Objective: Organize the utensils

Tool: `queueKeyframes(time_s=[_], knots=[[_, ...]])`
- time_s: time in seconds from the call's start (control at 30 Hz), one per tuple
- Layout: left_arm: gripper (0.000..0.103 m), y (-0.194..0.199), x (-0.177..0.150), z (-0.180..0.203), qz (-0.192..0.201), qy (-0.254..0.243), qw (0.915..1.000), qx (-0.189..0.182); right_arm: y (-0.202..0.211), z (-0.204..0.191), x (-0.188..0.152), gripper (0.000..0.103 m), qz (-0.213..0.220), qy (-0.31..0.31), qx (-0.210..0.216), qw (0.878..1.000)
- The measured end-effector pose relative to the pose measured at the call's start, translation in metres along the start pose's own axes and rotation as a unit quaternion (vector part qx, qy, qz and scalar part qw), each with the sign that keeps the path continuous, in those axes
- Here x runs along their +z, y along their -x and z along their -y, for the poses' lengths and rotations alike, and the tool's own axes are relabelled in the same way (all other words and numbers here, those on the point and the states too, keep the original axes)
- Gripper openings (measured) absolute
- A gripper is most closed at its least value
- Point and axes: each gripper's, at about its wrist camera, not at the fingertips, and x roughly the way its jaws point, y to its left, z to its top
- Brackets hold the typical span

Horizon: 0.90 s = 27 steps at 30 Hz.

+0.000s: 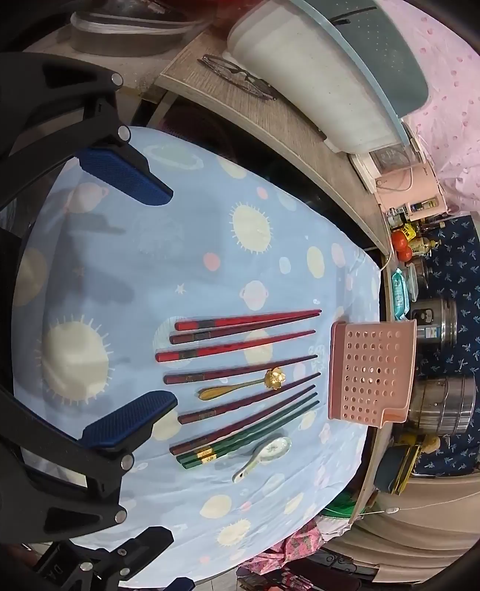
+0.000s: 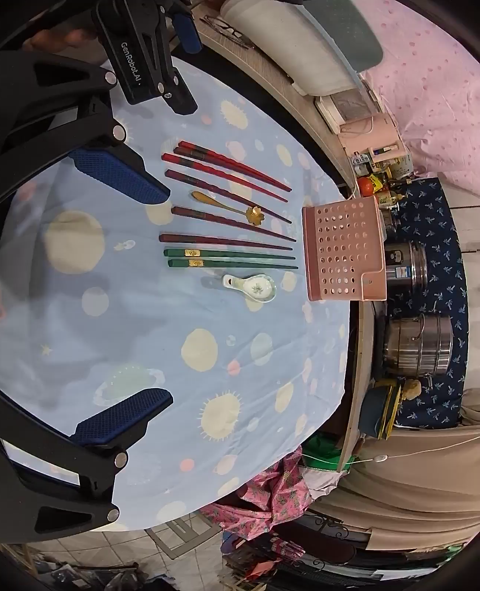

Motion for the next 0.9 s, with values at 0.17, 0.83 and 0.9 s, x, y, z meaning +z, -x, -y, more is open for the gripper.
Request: queueKeyframes(time_s=[0.17,0.83,0.9], knots=[[0.096,-0.0008,0.0,0.0001,-0.004,-0.001,1.0,0.001,0.0,-0.0006,0.0001,0.096,0.0,0.001,-0.001,1.0],[0.096,-0.0053,-0.0014,-0.004,-0.01,0.006,0.9999,-0.003,-0.0002,-0.0016,-0.0002,0.096,-0.001,0.002,-0.001,1.0],[0.096,-0.0054,-0.0017,-0.004,-0.01,0.007,0.9999,-0.004,-0.0003,-0.0015,-0.0003,0.096,-0.001,0.001,-0.001,1.0]])
